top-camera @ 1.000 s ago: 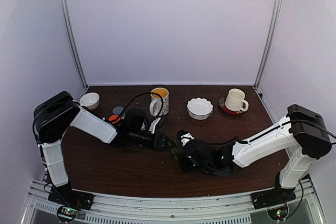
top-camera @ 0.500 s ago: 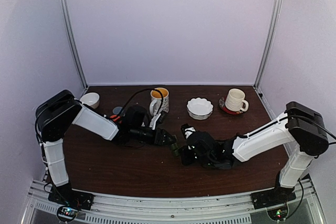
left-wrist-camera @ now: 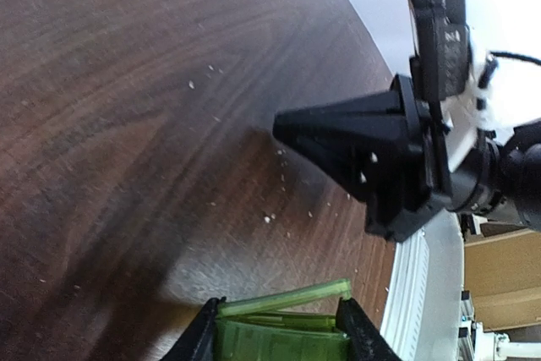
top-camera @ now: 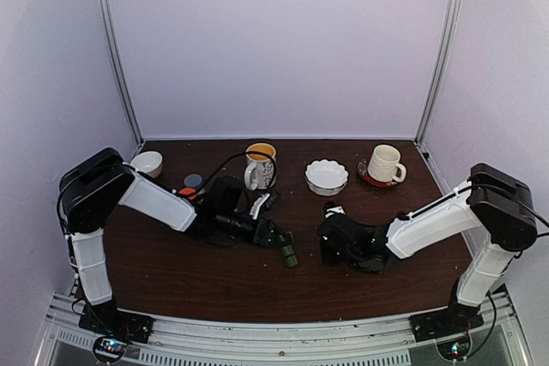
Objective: Sort the pills into containers
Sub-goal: Pass from the left arm to the right
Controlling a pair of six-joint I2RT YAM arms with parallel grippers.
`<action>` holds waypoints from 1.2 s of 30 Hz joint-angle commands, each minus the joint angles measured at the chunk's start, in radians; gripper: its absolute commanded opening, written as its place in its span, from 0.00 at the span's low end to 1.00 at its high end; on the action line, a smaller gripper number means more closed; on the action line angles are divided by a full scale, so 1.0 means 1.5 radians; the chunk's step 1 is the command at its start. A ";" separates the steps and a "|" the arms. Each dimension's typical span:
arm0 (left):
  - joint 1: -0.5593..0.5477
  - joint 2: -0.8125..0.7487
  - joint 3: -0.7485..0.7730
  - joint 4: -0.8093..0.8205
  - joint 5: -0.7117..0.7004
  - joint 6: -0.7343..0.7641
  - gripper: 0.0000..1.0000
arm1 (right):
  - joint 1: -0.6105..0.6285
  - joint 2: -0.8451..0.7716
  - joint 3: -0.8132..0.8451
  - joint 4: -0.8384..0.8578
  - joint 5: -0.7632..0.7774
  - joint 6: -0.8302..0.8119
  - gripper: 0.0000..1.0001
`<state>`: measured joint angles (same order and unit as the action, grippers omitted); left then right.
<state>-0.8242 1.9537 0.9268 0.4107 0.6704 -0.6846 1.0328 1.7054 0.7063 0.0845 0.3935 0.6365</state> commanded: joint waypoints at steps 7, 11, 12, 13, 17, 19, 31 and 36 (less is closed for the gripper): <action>-0.009 0.012 -0.016 -0.089 -0.010 0.022 0.08 | 0.020 -0.166 -0.047 0.022 -0.036 -0.153 0.16; -0.008 -0.005 -0.055 0.073 0.038 -0.039 0.08 | 0.020 -0.228 -0.082 0.067 -0.174 -0.165 0.33; -0.009 -0.013 -0.064 0.118 0.047 -0.058 0.08 | 0.020 -0.246 -0.085 0.073 -0.199 -0.166 0.35; -0.008 -0.023 -0.072 0.158 0.054 -0.076 0.08 | 0.020 -0.259 -0.085 0.075 -0.224 -0.167 0.38; -0.008 -0.085 -0.091 0.258 0.072 -0.112 0.09 | 0.020 -0.303 -0.085 0.080 -0.307 -0.158 0.58; -0.009 -0.119 -0.099 0.283 0.077 -0.112 0.10 | 0.018 -0.323 -0.094 0.104 -0.356 -0.152 0.72; -0.009 -0.301 -0.130 0.371 0.039 -0.088 0.19 | -0.001 -0.425 -0.123 0.210 -0.514 -0.108 1.00; -0.009 -0.314 -0.133 0.411 0.036 -0.094 0.20 | -0.001 -0.402 -0.065 0.208 -0.549 -0.104 0.97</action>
<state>-0.8333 1.4979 0.7414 0.9268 0.7372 -0.8288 1.0355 1.0801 0.5415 0.3481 -0.3546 0.4633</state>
